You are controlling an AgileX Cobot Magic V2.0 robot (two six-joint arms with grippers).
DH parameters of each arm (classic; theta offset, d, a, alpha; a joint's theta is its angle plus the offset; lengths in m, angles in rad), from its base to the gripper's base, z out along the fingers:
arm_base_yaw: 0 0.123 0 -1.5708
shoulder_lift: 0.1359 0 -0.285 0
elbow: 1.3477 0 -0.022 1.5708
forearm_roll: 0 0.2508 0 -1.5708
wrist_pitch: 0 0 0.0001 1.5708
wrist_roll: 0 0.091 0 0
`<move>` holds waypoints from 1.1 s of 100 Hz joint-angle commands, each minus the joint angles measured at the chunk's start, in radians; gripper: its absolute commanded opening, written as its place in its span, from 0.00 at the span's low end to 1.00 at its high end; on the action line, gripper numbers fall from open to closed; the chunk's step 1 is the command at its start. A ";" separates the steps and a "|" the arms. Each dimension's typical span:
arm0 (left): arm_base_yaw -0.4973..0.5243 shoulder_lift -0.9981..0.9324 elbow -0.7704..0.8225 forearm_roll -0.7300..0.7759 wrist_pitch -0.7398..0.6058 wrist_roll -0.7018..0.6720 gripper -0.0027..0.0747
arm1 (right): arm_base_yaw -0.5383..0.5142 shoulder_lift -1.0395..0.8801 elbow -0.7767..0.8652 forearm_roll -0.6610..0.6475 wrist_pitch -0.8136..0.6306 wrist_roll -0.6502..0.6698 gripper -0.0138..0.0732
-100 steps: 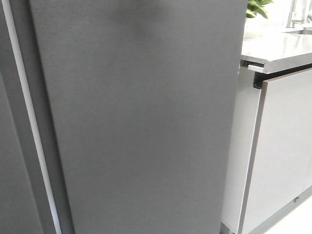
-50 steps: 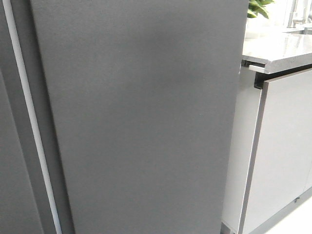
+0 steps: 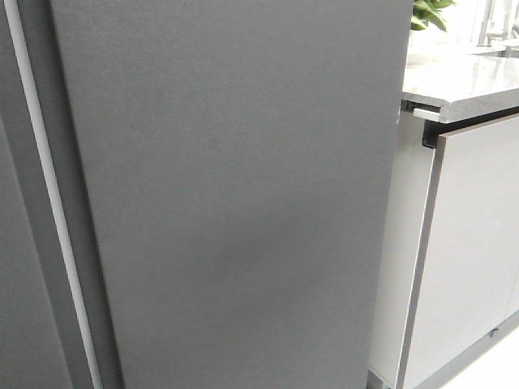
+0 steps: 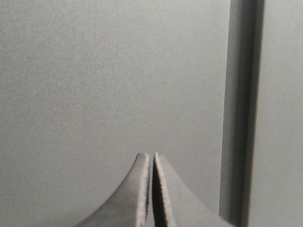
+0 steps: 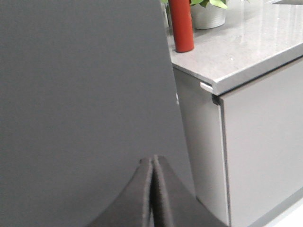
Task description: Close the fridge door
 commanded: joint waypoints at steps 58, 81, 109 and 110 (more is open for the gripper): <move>0.000 -0.011 0.035 -0.004 -0.073 -0.004 0.01 | -0.072 -0.402 0.377 -0.088 -0.246 -0.010 0.11; 0.000 -0.011 0.035 -0.004 -0.073 -0.004 0.01 | -0.072 -0.402 0.377 -0.197 -0.248 -0.010 0.11; 0.000 -0.011 0.035 -0.004 -0.073 -0.004 0.01 | -0.072 -0.402 0.377 -0.197 -0.246 -0.010 0.11; 0.000 -0.011 0.035 -0.004 -0.073 -0.004 0.01 | -0.072 -0.402 0.377 -0.197 -0.246 -0.010 0.11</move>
